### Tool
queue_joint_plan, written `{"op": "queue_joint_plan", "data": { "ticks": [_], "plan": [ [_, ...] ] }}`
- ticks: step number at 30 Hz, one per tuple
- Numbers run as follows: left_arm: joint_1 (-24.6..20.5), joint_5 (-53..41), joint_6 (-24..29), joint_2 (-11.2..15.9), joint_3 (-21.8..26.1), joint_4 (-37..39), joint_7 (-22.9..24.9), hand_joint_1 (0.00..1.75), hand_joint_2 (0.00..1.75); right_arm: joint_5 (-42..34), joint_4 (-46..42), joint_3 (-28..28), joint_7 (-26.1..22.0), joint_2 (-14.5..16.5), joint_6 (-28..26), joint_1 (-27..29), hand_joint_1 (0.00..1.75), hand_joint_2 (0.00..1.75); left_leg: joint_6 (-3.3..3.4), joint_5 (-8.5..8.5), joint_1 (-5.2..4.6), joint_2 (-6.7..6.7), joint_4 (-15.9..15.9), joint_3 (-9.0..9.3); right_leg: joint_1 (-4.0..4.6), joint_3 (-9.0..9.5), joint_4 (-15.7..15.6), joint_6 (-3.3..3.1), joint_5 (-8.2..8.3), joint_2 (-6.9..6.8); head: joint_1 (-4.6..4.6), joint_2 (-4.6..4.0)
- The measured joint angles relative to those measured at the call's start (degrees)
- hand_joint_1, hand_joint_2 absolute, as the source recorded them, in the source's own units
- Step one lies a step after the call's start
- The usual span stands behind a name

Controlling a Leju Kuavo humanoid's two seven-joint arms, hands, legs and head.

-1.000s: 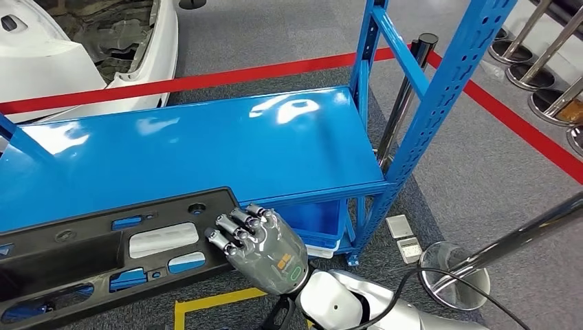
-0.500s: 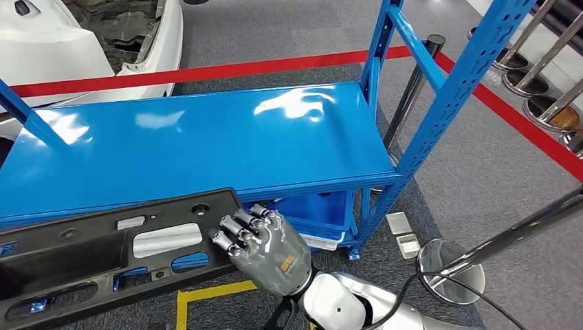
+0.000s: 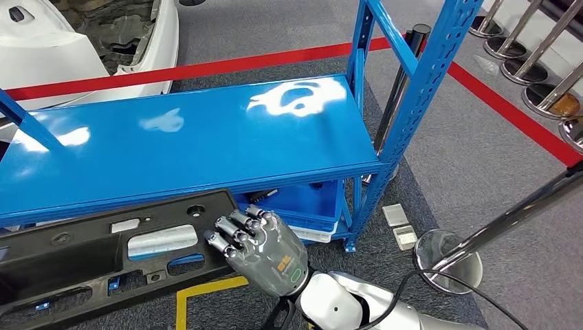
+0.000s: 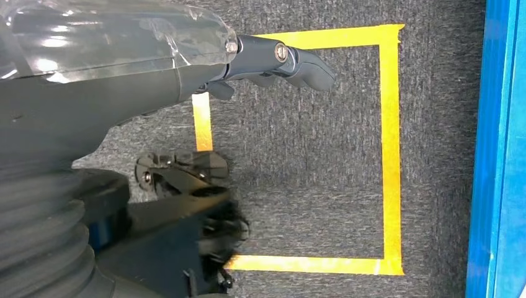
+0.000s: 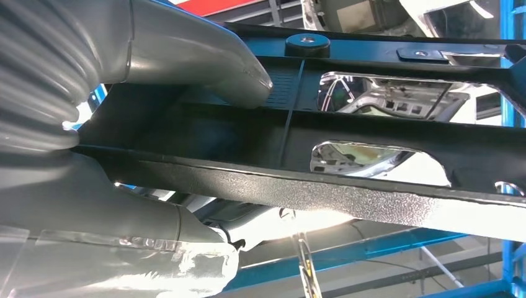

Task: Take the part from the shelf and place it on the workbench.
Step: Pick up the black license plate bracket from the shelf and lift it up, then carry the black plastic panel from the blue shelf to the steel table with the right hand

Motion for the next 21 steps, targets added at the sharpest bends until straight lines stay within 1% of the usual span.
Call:
{"op": "queue_joint_plan", "data": {
  "ticks": [1,2,3,4,5,6,7,8,9,10,11,12,13,14,15,16,17,18,19,20,21],
  "plan": [
    [-0.04,0.0,-0.01,0.0,0.0,0.0,-0.01,0.0,1.75,0.0,0.0,0.0,-0.01,0.04,-0.01,-0.01,1.75,1.75,0.13,1.12,-0.03,-0.07,-3.84,2.07,0.06,-0.27,0.27,0.21,0.1,0.03,-0.03,0.0],
    [-0.05,0.0,-0.01,0.0,0.0,0.0,-0.01,0.0,1.75,0.0,0.0,0.0,-0.01,0.07,-0.02,-0.03,1.75,1.75,0.33,1.7,-0.08,-0.15,-6.44,3.32,0.14,-0.5,0.49,0.54,0.27,0.05,-0.04,0.0],
    [-0.02,0.0,-0.01,0.0,0.0,0.0,-0.02,0.0,1.75,0.0,0.0,0.0,-0.01,0.09,-0.03,-0.04,1.75,1.75,0.53,1.76,-0.19,-0.23,-7.71,3.75,0.22,-0.72,0.62,0.92,0.48,0.07,-0.06,0.0],
    [0.03,0.0,-0.01,0.0,0.0,0.0,-0.02,0.0,1.75,0.0,0.0,0.0,-0.01,0.09,-0.04,-0.04,1.75,1.75,0.77,1.9,-0.35,-0.29,-7.88,3.66,0.28,-0.87,0.66,1.33,0.74,0.1,-0.04,0.0],
    [0.07,0.0,-0.01,0.0,0.0,0.0,-0.02,0.0,1.75,0.0,0.0,0.0,0.0,0.08,-0.05,-0.04,1.75,1.75,1.12,2.13,-0.26,-0.26,-7.99,3.43,0.29,-0.96,0.68,1.68,0.88,0.12,-0.03,0.0],
    [0.05,0.01,0.0,0.0,0.01,0.0,-0.03,0.0,1.75,0.0,0.0,0.0,0.0,0.08,-0.07,-0.04,1.75,1.75,1.53,2.42,-0.18,-0.16,-8.14,3.23,0.24,-1.15,1.0,1.94,0.49,0.15,-0.03,0.0],
    [0.0,0.0,0.0,0.0,0.01,0.0,-0.04,0.0,1.75,0.0,0.0,0.0,-0.01,0.08,-0.09,-0.04,1.75,1.75,2.07,2.79,-0.08,-0.05,-8.28,2.95,0.2,-1.6,2.07,2.17,-0.57,0.18,0.12,0.0],
    [-0.03,-0.01,-0.01,0.0,0.02,0.0,-0.05,0.0,1.75,0.0,0.0,0.0,-0.01,0.08,-0.1,-0.05,1.75,1.75,2.57,3.18,0.02,0.08,-8.43,2.58,0.16,-2.47,4.29,2.36,-2.4,0.21,0.33,0.0],
    [-0.04,-0.01,-0.01,0.0,0.02,0.0,-0.06,0.0,1.75,0.0,0.0,0.0,-0.01,0.08,-0.13,-0.02,1.75,1.75,2.92,3.54,-0.05,0.2,-8.38,2.12,0.09,-3.73,7.64,2.53,-4.75,0.22,0.59,0.0],
    [-0.01,-0.03,-0.02,0.0,0.02,0.0,-0.06,0.0,1.75,0.0,0.0,0.0,-0.01,0.08,-0.13,0.03,1.75,1.75,3.13,3.86,-0.13,0.25,-8.29,1.56,0.09,-5.14,11.56,2.66,-6.99,0.23,0.87,0.0],
    [0.02,-0.04,-0.03,0.0,0.02,0.0,-0.05,0.0,1.75,0.0,0.0,0.0,0.0,0.08,-0.13,0.11,1.75,1.75,3.21,4.16,-0.23,0.29,-8.18,1.0,0.08,-6.23,14.92,2.77,-8.56,0.23,1.02,0.0],
    [0.04,-0.05,-0.04,0.0,0.02,0.0,-0.05,0.0,1.75,0.0,0.0,0.0,0.0,0.08,-0.13,0.2,1.75,1.75,3.23,4.45,-0.32,0.32,-8.04,0.49,0.07,-6.42,16.56,2.79,-9.03,0.23,1.1,0.0],
    [0.04,-0.06,-0.05,0.0,0.02,0.0,-0.04,0.0,1.75,0.0,0.0,0.0,0.0,0.08,-0.13,0.27,1.75,1.75,3.2,4.67,-0.38,0.33,-7.89,0.07,0.08,-5.47,15.93,2.73,-8.39,0.23,1.16,0.0],
    [0.03,-0.07,-0.05,0.0,0.02,0.0,-0.04,0.0,1.75,0.0,0.0,0.0,0.0,0.08,-0.12,0.3,1.75,1.75,3.14,4.84,-0.43,0.31,-7.74,-0.22,0.09,-3.4,12.95,2.55,-6.84,0.23,1.23,0.0],
    [0.03,-0.08,-0.05,-0.01,0.02,0.0,-0.04,0.0,1.75,0.0,0.0,0.0,0.0,0.08,-0.11,0.31,1.75,1.75,3.04,4.97,-0.45,0.3,-7.57,-0.43,0.12,-0.76,8.6,2.27,-5.16,0.23,1.31,0.0],
    [0.01,-0.09,-0.05,-0.01,0.02,0.0,-0.04,0.0,1.75,0.0,0.0,0.0,0.0,0.08,-0.11,0.3,1.75,1.75,2.88,5.08,-0.56,0.28,-7.35,-0.63,0.24,1.46,4.63,2.0,-3.91,0.24,1.34,0.0],
    [-0.01,-0.1,-0.05,-0.02,0.02,0.0,-0.04,0.0,1.75,0.0,0.0,0.0,0.0,0.08,-0.11,0.28,1.75,1.75,2.64,5.24,-0.64,0.27,-7.17,-0.83,0.37,2.93,1.74,1.72,-3.12,0.25,1.38,0.0],
    [-0.02,-0.11,-0.05,-0.02,0.02,0.0,-0.04,0.0,1.75,0.0,0.0,0.0,0.01,0.08,-0.11,0.27,1.75,1.75,2.34,5.43,-0.7,0.27,-7.03,-1.06,0.5,3.47,0.31,1.51,-2.91,0.28,1.36,0.0],
    [-0.02,-0.13,-0.05,-0.02,0.02,0.0,-0.04,0.0,1.75,0.0,0.0,0.0,0.02,0.08,-0.11,0.28,1.75,1.75,1.97,5.68,-0.75,0.28,-6.99,-1.27,0.64,3.34,0.13,1.31,-2.83,0.33,1.31,0.0],
    [-0.01,-0.13,-0.05,-0.02,0.01,0.0,-0.04,0.0,1.75,0.0,0.0,0.0,0.03,0.08,-0.11,0.28,1.75,1.75,1.58,5.92,-0.76,0.29,-7.01,-1.46,0.56,3.16,0.0,0.97,-2.56,0.36,1.28,0.0],
    [-0.01,-0.13,-0.05,-0.02,0.01,0.0,-0.04,0.0,1.75,0.0,0.0,0.0,0.04,0.09,-0.1,0.28,1.75,1.75,1.2,5.73,-0.72,0.25,-6.76,-1.63,0.43,2.95,-0.17,0.61,-2.22,0.31,1.24,0.0]
  ]
}}
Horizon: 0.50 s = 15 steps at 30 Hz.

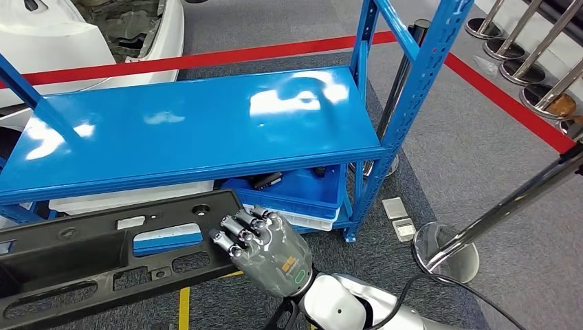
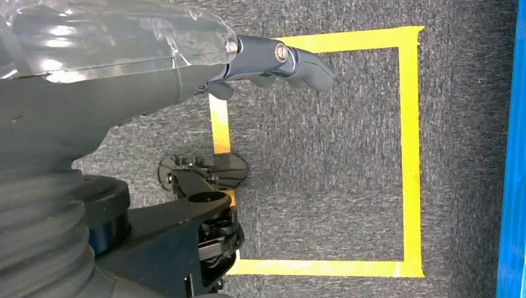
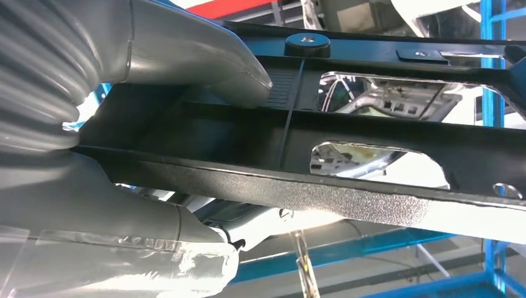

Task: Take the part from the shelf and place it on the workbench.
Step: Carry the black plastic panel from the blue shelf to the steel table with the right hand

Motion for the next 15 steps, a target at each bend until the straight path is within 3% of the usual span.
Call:
{"op": "queue_joint_plan", "data": {
  "ticks": [2,5,6,7,8,10,11,12,15],
  "plan": [
    [-0.01,0.0,0.0,0.0,-0.01,0.0,0.01,0.0,1.75,0.0,0.0,0.0,0.0,0.02,0.01,-0.02,1.75,1.75,-0.69,-2.38,0.08,-0.1,2.61,-1.11,-0.3,-0.57,-0.38,-0.87,0.81,-0.17,-0.32,0.0],
    [0.03,0.0,0.0,0.0,-0.01,0.0,0.03,0.0,1.75,0.0,0.0,0.0,0.0,0.02,0.05,0.01,1.75,1.75,-1.43,-8.7,0.38,-0.14,12.82,-4.71,-0.26,-2.0,-0.31,-1.38,1.78,-0.38,-0.96,0.0],
    [0.05,0.0,0.0,0.0,-0.01,0.0,0.04,0.0,1.75,0.0,0.0,0.0,0.0,0.02,0.08,0.04,1.75,1.75,-1.58,-9.59,0.45,-0.14,15.08,-5.17,-0.24,-2.5,-0.21,-1.35,2.09,-0.41,-1.03,0.0],
    [0.06,0.0,0.01,0.0,-0.01,0.0,0.04,0.0,1.75,0.0,0.0,0.0,0.0,0.01,0.12,0.06,1.75,1.75,-1.65,-9.37,0.51,-0.13,15.2,-4.56,-0.24,-2.96,-0.07,-1.27,2.35,-0.41,-1.05,0.0],
    [0.06,0.0,0.01,0.0,-0.01,0.0,0.04,0.0,1.75,0.0,0.0,0.0,0.01,0.02,0.14,0.08,1.75,1.75,-1.66,-8.19,0.6,-0.13,13.0,-2.8,-0.27,-3.36,0.14,-1.15,2.55,-0.4,-1.07,0.0],
    [-0.02,0.0,0.02,0.0,-0.01,0.0,0.05,0.0,1.75,0.0,0.0,0.0,0.02,0.03,0.19,0.09,1.75,1.75,-1.53,-5.32,0.73,-0.17,4.8,2.3,-0.25,-4.02,0.75,-0.8,2.78,-0.37,-1.11,0.0],
    [-0.07,0.0,0.02,0.0,-0.01,0.0,0.06,0.0,1.75,0.0,0.0,0.0,0.04,0.03,0.22,0.09,1.75,1.75,-1.29,-4.44,0.69,-0.24,1.55,3.99,-0.17,-4.3,1.06,-0.54,2.89,-0.35,-1.13,0.0],
    [-0.08,0.0,0.02,0.0,-0.01,0.0,0.07,0.0,1.75,0.0,0.0,0.0,0.05,0.04,0.25,0.07,1.75,1.75,-0.99,-4.05,0.61,-0.3,-0.32,4.79,-0.08,-4.55,1.28,-0.24,3.05,-0.35,-1.12,0.0],
    [0.04,0.02,0.02,0.0,0.0,0.0,0.07,0.0,1.75,0.0,0.0,0.0,0.1,0.07,0.32,0.05,1.75,1.75,0.25,-3.38,0.44,-0.3,-0.76,4.24,-0.07,-4.95,1.46,0.74,3.49,-0.32,-1.06,0.0]
  ]
}}
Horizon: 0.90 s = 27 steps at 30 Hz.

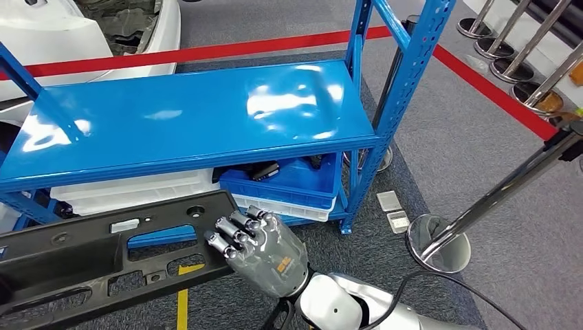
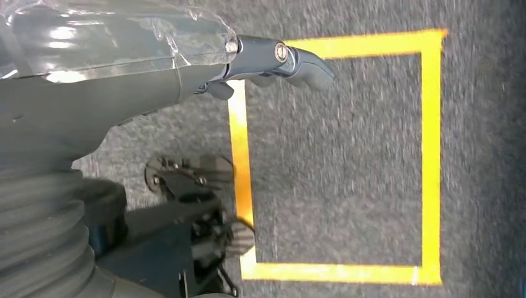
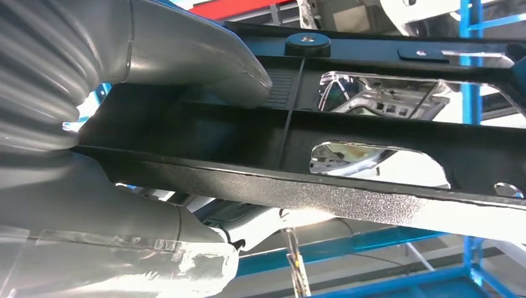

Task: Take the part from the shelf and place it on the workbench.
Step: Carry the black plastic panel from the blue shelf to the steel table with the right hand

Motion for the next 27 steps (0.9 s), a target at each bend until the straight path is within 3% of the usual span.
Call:
{"op": "queue_joint_plan", "data": {
  "ticks": [2,3,5,6,7,8,11,12,16,18,20,21,22,23,26,27],
  "plan": [
    [-0.09,-0.01,0.0,0.0,0.01,0.0,0.0,0.0,1.75,0.0,0.0,0.0,0.02,-0.01,0.02,0.01,1.75,1.75,0.99,0.79,0.15,0.18,-0.25,-0.55,-0.16,-0.88,1.99,0.48,-2.02,0.08,0.14,0.0],
    [-0.15,-0.01,0.0,0.0,0.01,0.0,0.0,0.0,1.75,0.0,0.0,0.0,0.02,-0.02,0.02,0.02,1.75,1.75,1.38,1.2,0.18,0.28,-0.33,-0.99,-0.23,-1.94,4.69,0.69,-4.2,0.11,0.33,0.0],
    [-0.12,-0.02,0.01,0.0,0.0,0.0,0.0,0.0,1.75,0.0,0.0,0.0,0.03,-0.02,0.03,0.09,1.75,1.75,1.74,1.89,0.04,0.35,-0.24,-2.07,-0.26,-4.62,12.13,1.03,-8.71,0.14,0.78,0.0],
    [-0.07,-0.02,0.01,0.0,-0.01,0.0,0.0,0.0,1.75,0.0,0.0,0.0,0.03,-0.02,0.04,0.15,1.75,1.75,1.76,2.22,-0.04,0.38,-0.17,-2.61,-0.28,-5.36,14.99,1.13,-9.97,0.14,0.91,0.0],
    [-0.05,-0.02,0.02,0.0,-0.01,0.0,0.0,0.0,1.75,0.0,0.0,0.0,0.03,-0.02,0.05,0.2,1.75,1.75,1.75,2.51,-0.1,0.39,-0.08,-3.08,-0.28,-5.12,15.86,1.14,-10.09,0.14,0.97,0.0],
    [-0.03,-0.02,0.02,0.0,-0.01,0.0,0.0,0.0,1.75,0.0,0.0,0.0,0.03,-0.02,0.06,0.22,1.75,1.75,1.68,2.75,-0.13,0.39,0.03,-3.47,-0.27,-3.63,14.29,1.03,-9.13,0.14,1.03,0.0],
    [-0.05,-0.02,0.02,0.0,0.0,0.0,0.0,0.0,1.75,0.0,-0.01,0.0,0.03,-0.01,0.07,0.16,1.75,1.75,1.22,3.21,-0.25,0.32,0.46,-4.14,-0.16,3.75,2.32,0.39,-5.0,0.16,1.23,0.0],
    [-0.07,-0.02,0.02,0.0,0.01,0.0,0.0,0.0,1.75,0.0,-0.01,0.0,0.03,0.01,0.07,0.14,1.75,1.75,0.94,3.38,-0.32,0.32,0.59,-4.33,-0.06,4.97,-0.15,0.21,-4.48,0.2,1.25,0.0],
    [-0.05,-0.02,0.02,0.0,0.0,0.0,0.0,0.0,1.75,0.0,-0.02,0.0,0.03,0.04,0.09,0.16,1.75,1.75,-0.51,3.51,-0.32,0.25,1.13,-4.98,0.03,4.76,-1.5,-0.77,-3.48,0.29,1.01,0.0],
    [-0.04,-0.02,0.02,0.0,-0.01,0.0,0.0,0.0,1.75,0.0,-0.02,0.0,0.04,0.08,0.13,0.13,1.75,1.75,-1.12,0.45,-0.16,0.16,4.72,-6.42,-0.2,4.14,-1.76,-1.42,-2.68,0.08,0.61,0.0],
    [-0.01,-0.02,0.02,0.0,-0.01,0.0,0.0,0.0,1.75,0.0,-0.01,0.0,0.05,0.09,0.16,0.16,1.75,1.75,-1.57,-4.14,-0.04,0.17,12.18,-9.07,-0.15,3.25,-1.69,-1.79,-2.09,-0.08,0.15,0.0],
    [0.02,-0.02,0.02,0.0,-0.01,0.0,0.0,0.0,1.75,0.0,-0.01,0.0,0.05,0.08,0.17,0.18,1.75,1.75,-1.72,-5.62,-0.01,0.17,15.39,-10.01,-0.12,2.81,-1.61,-1.82,-1.82,-0.12,0.04,0.0],
    [0.04,-0.02,0.02,0.0,-0.01,0.0,0.0,0.0,1.75,0.0,0.0,0.0,0.05,0.08,0.19,0.19,1.75,1.75,-1.79,-6.05,0.01,0.18,16.86,-10.08,-0.1,2.39,-1.5,-1.8,-1.58,-0.14,0.01,0.0],
    [0.06,-0.02,0.02,0.0,-0.01,0.0,0.0,0.0,1.75,0.0,0.0,0.0,0.05,0.07,0.19,0.2,1.75,1.75,-1.76,-5.4,0.02,0.18,15.97,-8.94,-0.1,2.04,-1.34,-1.73,-1.4,-0.13,-0.01,0.0],
    [-0.06,-0.02,0.02,0.0,-0.01,0.0,0.0,0.0,1.75,-0.02,-0.02,0.0,0.18,0.08,0.27,0.2,1.75,1.75,-1.25,-1.23,0.02,0.13,4.29,-1.79,0.0,1.3,-0.58,-1.39,-1.17,-0.09,-0.07,0.0],
    [-0.1,-0.01,0.02,0.0,-0.01,0.0,0.0,0.0,1.75,-0.03,-0.02,0.0,0.28,0.09,0.31,0.18,1.75,1.75,-0.98,-0.54,-0.05,0.1,1.47,-0.4,0.09,1.09,-0.34,-1.12,-1.06,-0.08,-0.07,0.0]
  ]
}}
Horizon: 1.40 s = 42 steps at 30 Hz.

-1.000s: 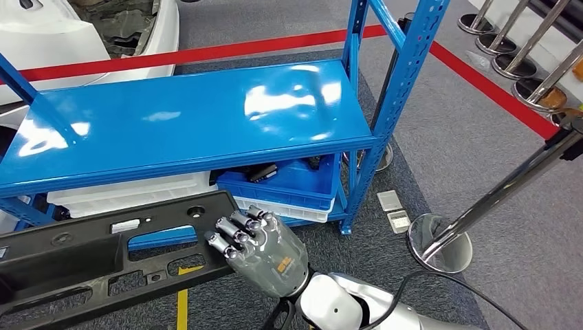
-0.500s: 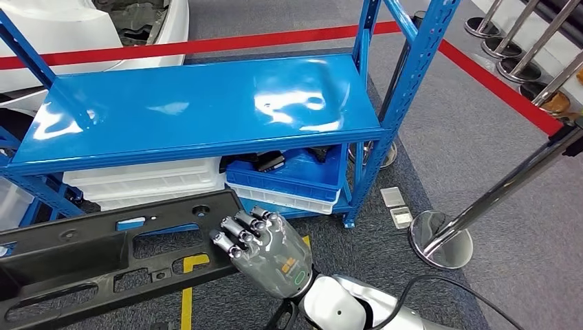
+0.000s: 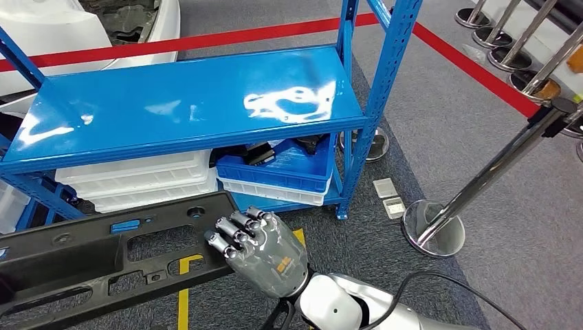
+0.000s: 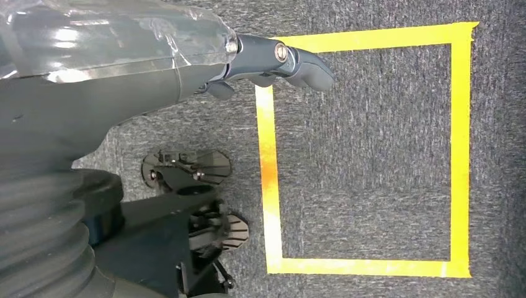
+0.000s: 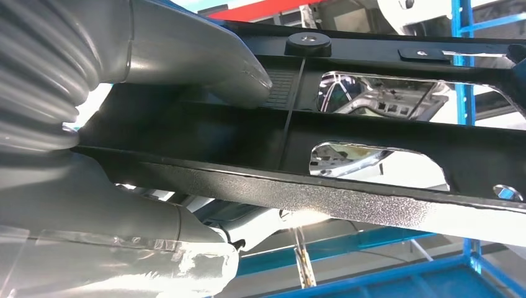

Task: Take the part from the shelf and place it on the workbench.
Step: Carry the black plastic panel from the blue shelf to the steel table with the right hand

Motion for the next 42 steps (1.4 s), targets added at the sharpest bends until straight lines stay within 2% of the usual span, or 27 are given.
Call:
{"op": "queue_joint_plan", "data": {
  "ticks": [1,4,5,7,9,10,11,12,14,15,16,18,20,22,24,25,26,27,29,31,34,35,37,39,40,41,42],
  "plan": [
    [0.01,0.01,0.0,0.0,0.0,0.0,0.0,0.0,1.75,-0.02,0.0,0.0,0.1,-0.01,0.03,-0.01,1.75,1.75,0.28,0.17,-0.11,-0.04,-1.31,0.46,0.08,-0.2,0.14,0.33,0.15,0.0,-0.01,0.0],
    [0.15,0.04,-0.03,-0.01,0.01,0.0,0.04,0.0,1.75,-0.09,0.02,0.0,0.23,-0.02,-0.01,0.01,1.75,1.75,1.33,0.93,-0.11,0.04,-1.62,-0.01,0.08,-0.56,0.32,1.36,0.31,0.08,0.03,0.0],
    [0.07,0.04,-0.08,-0.02,0.01,0.0,0.07,0.0,1.75,-0.16,0.02,0.0,0.23,-0.02,-0.08,0.02,1.75,1.75,1.79,1.32,0.02,0.15,-1.81,-0.24,0.04,-0.95,1.26,1.62,-0.66,0.13,0.17,0.0],
    [-0.17,0.02,-0.34,-0.02,0.01,0.0,0.15,0.0,1.75,-0.41,0.02,0.0,0.21,-0.02,-0.26,0.05,1.75,1.75,2.49,2.1,0.17,0.33,-2.04,-0.96,-0.13,-2.88,6.38,2.05,-4.69,0.23,0.63,0.0],
    [-0.26,0.03,-0.69,0.01,0.01,0.0,0.2,0.0,1.75,-0.82,0.03,0.0,0.19,-0.02,-0.39,0.08,1.75,1.75,2.71,2.69,0.09,0.36,-1.96,-1.95,-0.23,-5.26,13.51,2.38,-8.68,0.23,1.05,0.0],
    [-0.26,0.04,-0.84,0.02,0.0,0.0,0.22,0.0,1.75,-1.04,0.03,0.0,0.15,-0.02,-0.45,0.1,1.75,1.75,2.69,2.95,0.06,0.38,-1.87,-2.41,-0.26,-5.65,15.55,2.47,-9.43,0.23,1.11,0.0],
    [-0.27,0.05,-0.91,0.02,0.0,0.0,0.24,0.0,1.75,-1.26,0.04,0.0,0.12,-0.02,-0.52,0.1,1.75,1.75,2.62,3.17,0.05,0.39,-1.75,-2.79,-0.28,-4.94,15.41,2.49,-9.02,0.22,1.16,0.0],
    [-0.27,0.07,-0.95,0.02,0.0,0.0,0.25,0.0,1.75,-1.53,0.04,0.0,0.06,-0.02,-0.61,0.08,1.75,1.75,2.52,3.33,0.06,0.37,-1.61,-3.07,-0.3,-3.16,13.06,2.43,-7.69,0.22,1.22,0.0],
    [-0.34,0.08,-0.96,0.02,0.01,0.0,0.25,0.0,1.75,-2.24,0.04,0.0,-0.06,-0.01,-0.76,-0.05,1.75,1.75,2.22,3.52,0.0,0.32,-1.23,-3.46,-0.27,1.79,4.82,2.17,-4.53,0.24,1.36,0.0],
    [-0.4,0.09,-0.96,0.02,0.01,0.0,0.23,0.0,1.75,-2.67,0.04,0.0,-0.12,-0.01,-0.83,-0.16,1.75,1.75,1.97,3.64,-0.09,0.28,-1.02,-3.71,-0.21,3.45,1.6,1.97,-3.7,0.29,1.4,0.0],
    [-0.47,0.1,-0.96,0.02,0.01,0.0,0.21,0.0,1.75,-3.07,0.04,0.0,-0.16,0.0,-0.86,-0.24,1.75,1.75,1.64,3.81,-0.16,0.26,-0.87,-3.96,-0.11,4.2,-0.25,1.76,-3.4,0.33,1.36,0.0],
    [-0.55,0.13,-0.96,0.02,0.01,0.0,0.15,0.0,1.75,-3.71,0.05,0.0,-0.21,0.01,-0.9,-0.33,1.75,1.75,0.91,4.25,-0.2,0.23,-0.78,-4.36,0.04,3.92,-0.82,1.17,-3.28,0.44,1.17,0.0],
    [-0.56,0.16,-0.96,0.05,0.0,0.0,0.07,0.0,1.75,-4.03,0.07,0.0,-0.23,0.03,-0.9,-0.39,1.75,1.75,0.26,3.6,-0.07,0.18,0.02,-4.74,-0.08,3.64,-1.06,0.35,-2.67,0.32,0.97,0.0],
    [-0.56,0.19,-0.95,0.09,0.0,0.0,-0.01,0.0,1.75,-4.09,0.07,0.0,-0.26,0.15,-0.9,-0.46,1.75,1.75,-0.32,0.37,0.05,0.13,4.28,-6.32,-0.21,3.28,-1.29,-0.43,-2.07,0.09,0.53,0.0],
    [-0.51,0.25,-0.95,0.09,0.0,0.01,-0.02,0.0,1.75,-4.07,0.11,0.0,-0.26,0.28,-0.91,-0.47,1.75,1.75,-0.73,-3.58,0.07,0.14,11.32,-8.8,-0.06,2.7,-1.14,-0.77,-1.7,-0.05,0.1,0.0],
    [-0.45,0.27,-0.95,0.1,0.0,0.02,-0.02,0.0,1.75,-4.02,0.15,0.0,-0.25,0.31,-0.93,-0.47,1.75,1.75,-0.8,-4.53,0.08,0.15,13.72,-9.44,0.03,2.4,-0.99,-0.81,-1.59,-0.1,0.04,0.0],
    [-0.4,0.29,-0.95,0.1,0.0,0.02,-0.02,0.0,1.75,-3.98,0.17,0.0,-0.25,0.31,-0.99,-0.46,1.75,1.75,-0.76,-4.44,0.06,0.15,14.28,-9.19,0.09,2.11,-0.79,-0.81,-1.5,-0.11,0.02,0.0],
    [-0.37,0.3,-0.94,0.11,0.0,0.02,-0.02,0.0,1.75,-3.98,0.19,0.0,-0.26,0.31,-1.1,-0.46,1.75,1.75,-0.6,-3.33,0.02,0.14,12.58,-7.87,0.13,1.85,-0.54,-0.8,-1.46,-0.09,0.0,0.0],
    [-0.42,0.26,-0.94,0.14,0.0,0.02,-0.02,0.0,1.75,-4.37,0.2,-0.01,-0.33,0.32,-1.48,-0.45,1.75,1.75,0.04,-0.26,-0.12,0.06,5.29,-3.56,0.2,1.49,-0.1,-0.71,-1.44,-0.04,-0.03,0.0],
    [-0.52,0.21,-0.94,0.18,0.0,0.02,-0.02,0.0,1.75,-5.43,0.2,-0.01,-0.55,0.34,-1.98,-0.45,1.75,1.75,0.64,1.24,-0.39,-0.07,0.0,-1.15,0.32,1.04,0.22,-0.3,-1.25,-0.01,-0.07,0.0],
    [-0.46,0.21,-0.94,0.21,0.0,0.02,-0.03,0.0,1.75,-7.03,0.2,-0.02,-0.77,0.35,-2.39,-0.41,1.75,1.75,1.32,1.66,-0.45,-0.02,-1.14,-1.45,0.31,0.47,0.32,0.71,-0.88,-0.02,-0.09,0.0],
    [-0.47,0.24,-0.94,0.21,0.01,0.02,-0.03,0.0,1.75,-7.24,0.2,-0.05,-0.73,0.34,-2.42,-0.37,1.75,1.75,1.67,2.02,-0.29,0.07,-1.46,-1.53,0.32,0.27,0.79,1.04,-1.45,0.04,-0.04,0.0],
    [-0.57,0.3,-0.94,0.22,0.02,0.02,-0.04,0.0,1.75,-7.31,0.2,-0.13,-0.46,0.34,-2.46,-0.29,1.75,1.75,2.35,2.81,0.08,0.3,-2.07,-1.89,0.26,-1.18,4.58,1.57,-4.63,0.18,0.39,0.0],
    [-0.59,0.36,-0.94,0.22,0.01,0.02,-0.05,0.0,1.75,-7.47,0.21,-0.19,-0.04,0.35,-2.51,-0.05,1.75,1.75,2.58,3.33,0.05,0.36,-2.02,-2.66,0.04,-3.73,11.61,1.96,-8.83,0.25,0.87,0.0],
    [-0.57,0.38,-0.94,0.22,0.01,0.02,-0.06,0.0,1.75,-7.61,0.24,-0.21,0.11,0.34,-2.55,0.12,1.75,1.75,2.54,3.56,0.06,0.38,-1.92,-3.07,-0.08,-4.61,14.48,2.1,-10.08,0.25,0.97,0.0],
    [-0.56,0.4,-0.94,0.22,0.0,0.02,-0.07,0.0,1.75,-7.77,0.27,-0.23,0.22,0.34,-2.59,0.27,1.75,1.75,2.46,3.77,0.08,0.38,-1.8,-3.46,-0.19,-4.63,15.59,2.22,-10.27,0.25,1.03,0.0],
    [-0.56,0.42,-0.94,0.22,0.0,0.02,-0.07,0.0,1.75,-7.9,0.3,-0.26,0.28,0.33,-2.65,0.36,1.75,1.75,2.34,3.95,0.13,0.38,-1.64,-3.82,-0.3,-3.61,14.56,2.3,-9.44,0.24,1.1,0.0]
  ]
}}
